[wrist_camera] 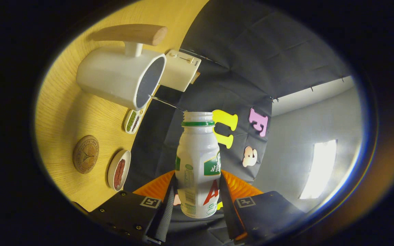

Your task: Take the bottle from table, then pour the juice into the cup, finally place the bottle on the coaster

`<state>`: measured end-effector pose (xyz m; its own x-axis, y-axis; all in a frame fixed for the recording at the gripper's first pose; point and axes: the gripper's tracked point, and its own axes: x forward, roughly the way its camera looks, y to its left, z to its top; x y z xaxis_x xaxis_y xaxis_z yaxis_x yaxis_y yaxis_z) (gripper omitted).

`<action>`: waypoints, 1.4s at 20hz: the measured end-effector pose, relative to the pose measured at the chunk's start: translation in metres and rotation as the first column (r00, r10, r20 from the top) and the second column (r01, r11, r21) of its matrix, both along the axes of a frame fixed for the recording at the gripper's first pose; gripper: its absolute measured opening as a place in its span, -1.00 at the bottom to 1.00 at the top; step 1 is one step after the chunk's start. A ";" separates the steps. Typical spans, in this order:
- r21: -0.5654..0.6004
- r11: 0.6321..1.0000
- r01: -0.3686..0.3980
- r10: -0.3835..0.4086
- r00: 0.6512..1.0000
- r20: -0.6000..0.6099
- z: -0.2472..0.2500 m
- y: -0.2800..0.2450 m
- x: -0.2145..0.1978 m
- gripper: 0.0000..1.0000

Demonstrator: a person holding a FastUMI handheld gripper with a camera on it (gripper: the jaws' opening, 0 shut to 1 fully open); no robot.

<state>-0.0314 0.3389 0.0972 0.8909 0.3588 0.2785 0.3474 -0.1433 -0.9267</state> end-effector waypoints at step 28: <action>-0.306 0.950 -0.060 0.099 0.988 0.116 -0.021 0.027 -0.024 0.30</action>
<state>-0.0551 0.3660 0.0763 0.8199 0.5118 0.2567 0.4822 -0.3755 -0.7915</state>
